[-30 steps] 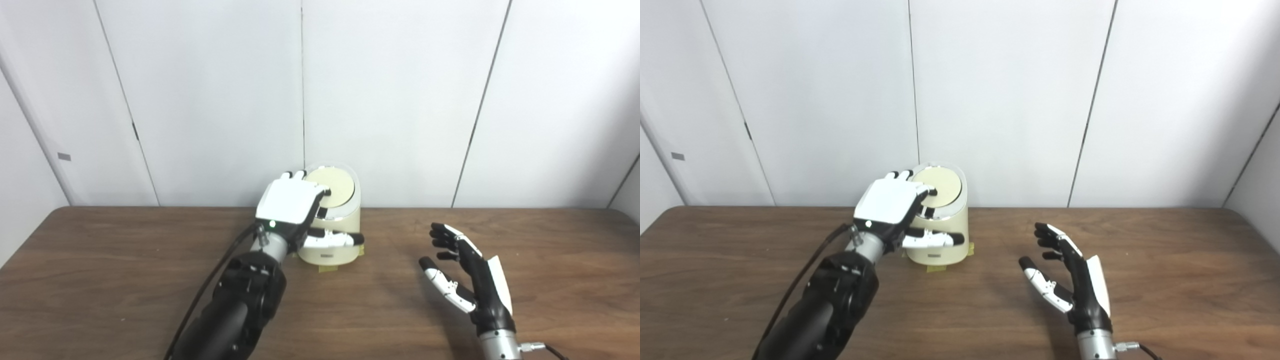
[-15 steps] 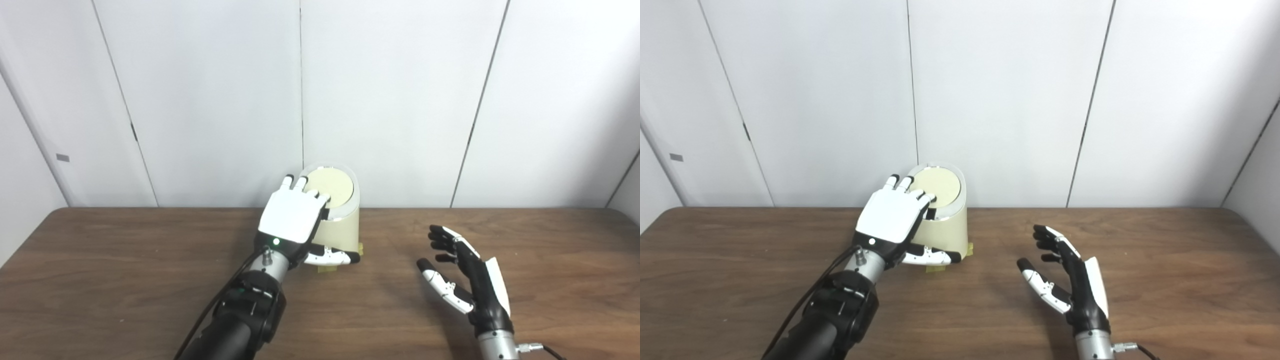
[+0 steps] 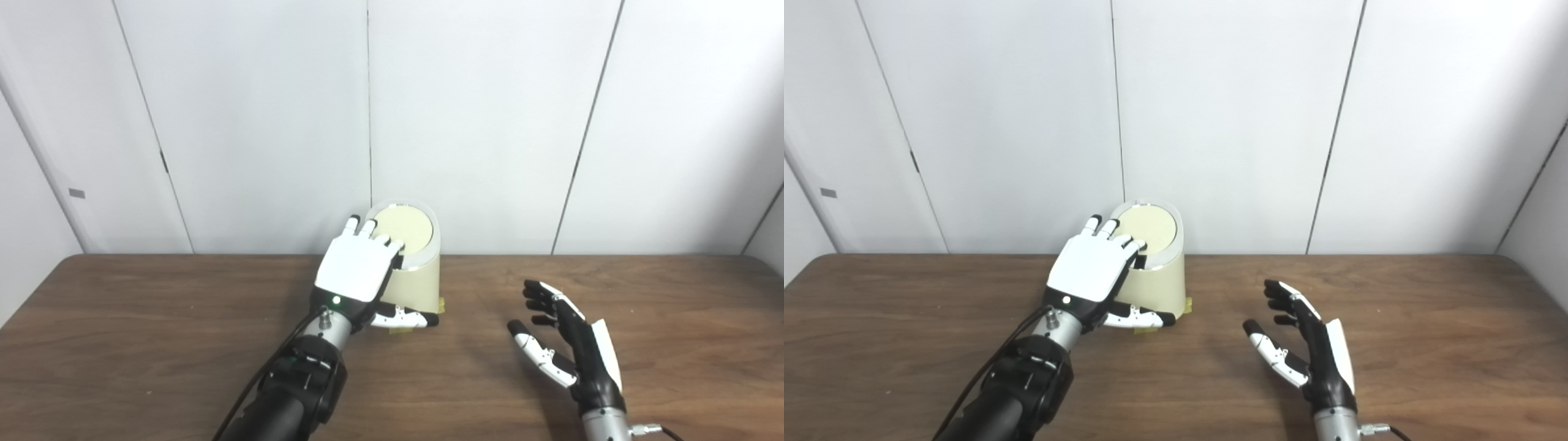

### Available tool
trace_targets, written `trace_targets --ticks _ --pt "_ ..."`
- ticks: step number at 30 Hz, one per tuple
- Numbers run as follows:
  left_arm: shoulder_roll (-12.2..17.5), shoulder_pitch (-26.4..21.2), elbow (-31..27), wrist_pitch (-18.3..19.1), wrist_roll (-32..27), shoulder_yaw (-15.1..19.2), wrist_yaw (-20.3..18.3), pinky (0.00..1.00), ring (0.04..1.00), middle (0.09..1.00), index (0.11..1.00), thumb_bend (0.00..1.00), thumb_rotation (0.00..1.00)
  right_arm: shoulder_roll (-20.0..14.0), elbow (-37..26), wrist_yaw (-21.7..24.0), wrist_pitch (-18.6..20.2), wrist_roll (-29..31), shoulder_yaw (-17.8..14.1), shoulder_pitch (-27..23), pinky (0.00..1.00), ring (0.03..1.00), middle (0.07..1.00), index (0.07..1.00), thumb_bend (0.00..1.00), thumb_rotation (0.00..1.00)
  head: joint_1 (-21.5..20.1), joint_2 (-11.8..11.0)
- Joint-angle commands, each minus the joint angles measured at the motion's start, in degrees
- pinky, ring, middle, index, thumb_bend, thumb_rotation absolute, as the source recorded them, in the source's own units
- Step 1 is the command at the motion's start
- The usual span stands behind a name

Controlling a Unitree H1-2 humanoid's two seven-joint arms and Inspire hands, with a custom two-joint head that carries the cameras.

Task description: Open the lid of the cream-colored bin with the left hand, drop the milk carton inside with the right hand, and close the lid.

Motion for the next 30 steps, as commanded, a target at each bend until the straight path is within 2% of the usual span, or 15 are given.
trace_targets --ticks 1,5,7,9,14,17,20,25,28,30 --pt "-0.10 -0.23 1.27 -0.25 -1.15 0.40 -1.21 1.00 0.961 0.850 0.830 0.80 0.86 0.94 0.27 -0.16 -1.30 0.12 0.19 0.76 0.68 0.767 0.784 0.788 0.29 0.48 0.21 0.04" --pt "-1.26 0.10 0.62 0.10 -3.68 2.13 -0.51 1.00 0.998 0.972 0.954 0.73 0.92 0.65 0.43 -0.07 -1.47 -0.13 0.24 0.77 0.68 0.767 0.785 0.791 0.29 0.48 0.32 0.00" --pt "-2.37 0.56 0.04 0.30 -6.77 3.57 -0.71 1.00 1.000 0.993 0.988 0.75 0.98 0.66 0.28 0.12 -1.02 -0.05 0.23 0.82 0.68 0.768 0.787 0.793 0.29 0.49 0.32 0.00" --pt "-3.63 1.13 -0.34 0.51 -9.95 5.17 -0.15 1.00 1.000 0.999 0.998 0.75 0.99 0.72 0.32 0.22 -0.97 0.10 0.19 0.83 0.69 0.770 0.791 0.795 0.29 0.50 0.02 -0.05" --pt "-5.21 2.13 0.91 -0.59 -13.21 7.38 6.35 1.00 1.000 1.000 1.000 0.72 0.98 0.80 0.81 0.76 -1.31 1.15 0.00 0.72 0.69 0.770 0.789 0.792 0.29 0.48 -0.07 -0.06" --pt "-5.35 2.73 0.95 -1.55 -14.25 8.04 10.78 1.00 1.000 1.000 1.000 0.69 1.00 0.80 0.16 0.78 -0.69 0.60 0.21 0.97 0.69 0.773 0.790 0.791 0.30 0.51 -0.31 -0.08" --pt "-5.74 3.86 0.71 -4.72 -18.16 9.65 16.96 1.00 1.000 1.000 1.000 0.61 1.00 0.79 -0.14 0.76 -0.49 0.48 0.14 1.10 0.69 0.771 0.787 0.790 0.30 0.51 -0.06 -0.10" --pt "-6.26 6.87 2.85 -15.84 -27.68 12.95 29.14 1.00 1.000 1.000 1.000 0.47 1.00 0.55 1.03 0.31 -2.02 0.37 0.09 0.81 0.67 0.759 0.779 0.787 0.27 0.46 -0.14 -0.30" --pt "-6.91 9.12 3.23 -21.23 -32.85 15.03 33.71 1.00 1.000 1.000 1.000 0.44 1.00 0.68 1.28 0.29 -2.63 0.64 0.13 0.80 0.67 0.758 0.780 0.788 0.26 0.42 -0.38 -0.45" --pt "-7.37 10.63 2.81 -24.30 -36.48 16.34 35.11 1.00 1.000 1.000 1.000 0.42 1.00 0.89 1.19 0.29 -2.53 0.85 0.09 0.86 0.67 0.759 0.783 0.792 0.27 0.42 -0.36 -0.87"
